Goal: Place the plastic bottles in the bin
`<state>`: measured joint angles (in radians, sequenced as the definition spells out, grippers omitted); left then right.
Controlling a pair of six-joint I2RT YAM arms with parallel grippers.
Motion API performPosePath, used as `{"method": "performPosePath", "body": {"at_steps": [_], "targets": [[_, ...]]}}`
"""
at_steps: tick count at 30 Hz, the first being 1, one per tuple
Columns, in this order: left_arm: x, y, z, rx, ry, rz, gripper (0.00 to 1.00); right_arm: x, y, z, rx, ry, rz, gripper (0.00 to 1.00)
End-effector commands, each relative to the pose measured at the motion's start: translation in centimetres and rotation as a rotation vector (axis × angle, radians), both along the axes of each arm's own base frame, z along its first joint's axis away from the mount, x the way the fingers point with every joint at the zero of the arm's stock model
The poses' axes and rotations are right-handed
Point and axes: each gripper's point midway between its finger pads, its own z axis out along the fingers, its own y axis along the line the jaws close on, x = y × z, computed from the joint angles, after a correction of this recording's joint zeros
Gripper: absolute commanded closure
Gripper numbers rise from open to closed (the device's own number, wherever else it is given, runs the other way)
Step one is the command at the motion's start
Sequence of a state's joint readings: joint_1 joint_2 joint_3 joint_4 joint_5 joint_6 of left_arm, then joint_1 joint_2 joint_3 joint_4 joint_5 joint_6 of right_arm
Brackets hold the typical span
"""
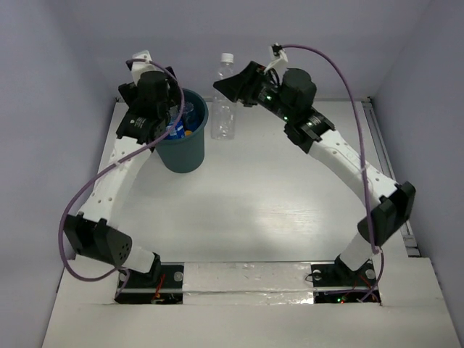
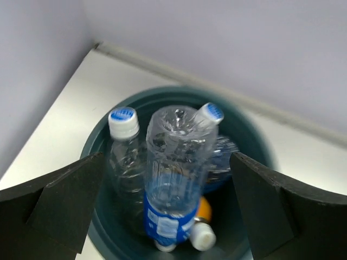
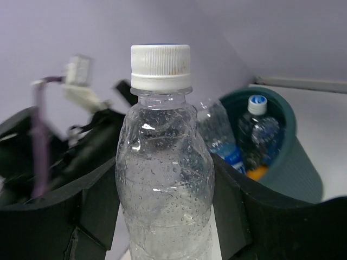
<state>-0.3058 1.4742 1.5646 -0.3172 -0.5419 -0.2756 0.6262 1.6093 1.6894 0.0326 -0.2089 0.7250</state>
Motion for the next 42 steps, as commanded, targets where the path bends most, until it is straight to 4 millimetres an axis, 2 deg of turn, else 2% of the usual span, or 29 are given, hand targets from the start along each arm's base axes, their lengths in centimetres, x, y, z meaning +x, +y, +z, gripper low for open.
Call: {"method": "performPosePath", "body": {"at_steps": [1,2,3,4,5,6,7,8,9,10,11,13,14,15,16,17,18,21,25,28,29,31,32,35,37,38,39,40,42], "targets": [[-3.4,-0.4,9.0,-0.155,-0.207,-0.062,0.01,2.3,2.1,3.8,0.162,-0.050,-0.063,0.46],[-3.9,-0.6,9.7,-0.193,-0.226,-0.067,0.01,2.6,2.9,4.0,0.177,-0.049,-0.068,0.46],[-5.0,-1.0,11.1,-0.228,-0.256,-0.100,0.01,3.0,2.9,6.0,0.221,-0.079,-0.076,0.46],[-6.1,-1.3,12.0,-0.272,-0.277,-0.128,0.01,4.2,4.4,4.6,0.221,-0.053,-0.100,0.46],[-6.2,-1.3,11.8,-0.270,-0.270,-0.128,0.01,5.3,4.3,4.9,0.229,-0.062,-0.141,0.46],[-7.3,-1.7,12.5,-0.322,-0.290,-0.154,0.01,6.5,5.2,5.0,0.227,-0.075,-0.180,0.46],[-7.9,-2.0,12.7,-0.348,-0.295,-0.173,0.01,5.9,4.7,7.3,0.258,-0.105,-0.178,0.46],[-8.4,-2.3,12.6,-0.375,-0.295,-0.189,0.01,7.9,6.0,5.1,0.217,-0.093,-0.222,0.47],[-9.4,-3.1,12.2,-0.430,-0.290,-0.230,0.01,8.6,6.6,4.4,0.185,-0.085,-0.248,0.47],[-9.9,-3.4,11.9,-0.456,-0.288,-0.246,0.01,8.9,5.8,7.1,0.215,-0.137,-0.296,0.47],[-10.2,-3.7,11.4,-0.478,-0.278,-0.258,0.01,10.9,7.1,4.3,0.175,-0.111,-0.314,0.47],[-11.4,-4.2,9.8,-0.509,-0.248,-0.287,0.01,12.3,7.3,3.1,0.125,-0.122,-0.359,0.48],[-11.8,-4.2,9.1,-0.509,-0.231,-0.287,0.01,12.6,7.4,3.3,0.119,-0.144,-0.369,0.48],[-12.3,-4.0,8.4,-0.506,-0.217,-0.285,0.01,12.8,8.5,1.6,0.080,-0.140,-0.368,0.48],[-12.6,-3.7,8.2,-0.498,-0.214,-0.271,0.01,13.2,8.5,0.6,0.051,-0.141,-0.380,0.48],[-12.9,-3.4,7.8,-0.483,-0.203,-0.267,0.01,13.2,8.9,-0.4,0.017,-0.143,-0.384,0.48],[-13.3,-3.2,7.9,-0.475,-0.206,-0.265,0.01,13.4,9.3,-2.5,-0.018,-0.127,-0.379,0.48],[-13.8,-2.7,8.1,-0.450,-0.205,-0.259,0.01,12.7,10.5,-6.1,-0.103,-0.113,-0.360,0.48],[-13.7,-2.8,8.0,-0.441,-0.201,-0.261,0.01,12.4,11.5,-9.1,-0.224,-0.120,-0.359,0.48],[-13.5,-2.9,8.3,-0.439,-0.205,-0.269,0.01,11.8,12.0,-10.6,-0.282,-0.120,-0.389,0.42],[-13.5,-2.9,8.4,-0.440,-0.206,-0.271,0.01,11.4,12.3,-11.2,-0.304,-0.123,-0.385,0.36],[-13.4,-3.0,8.6,-0.439,-0.209,-0.273,0.01,11.4,12.2,-11.4,-0.315,-0.125,-0.386,0.29],[-13.4,-3.0,8.7,-0.439,-0.211,-0.275,0.01,11.3,12.2,-11.2,-0.313,-0.125,-0.381,0.18],[-13.1,-3.1,9.1,-0.434,-0.209,-0.278,0.01,10.8,12.1,-10.0,-0.297,-0.132,-0.368,0.00],[-12.9,-3.2,9.8,-0.436,-0.219,-0.281,0.01,10.3,11.5,-7.9,-0.275,-0.147,-0.373,0.00],[-12.8,-3.2,10.0,-0.436,-0.222,-0.282,0.01,10.1,11.0,-7.8,-0.292,-0.138,-0.382,0.00],[-12.8,-3.3,10.5,-0.437,-0.231,-0.285,0.01,9.5,10.2,-6.0,-0.277,-0.149,-0.388,0.00],[-12.8,-3.3,10.8,-0.438,-0.236,-0.289,0.01,9.2,9.7,-5.1,-0.274,-0.154,-0.395,0.00],[-12.8,-3.3,11.5,-0.442,-0.256,-0.291,0.01,8.7,8.5,-4.6,-0.292,-0.150,-0.414,0.00]]}}
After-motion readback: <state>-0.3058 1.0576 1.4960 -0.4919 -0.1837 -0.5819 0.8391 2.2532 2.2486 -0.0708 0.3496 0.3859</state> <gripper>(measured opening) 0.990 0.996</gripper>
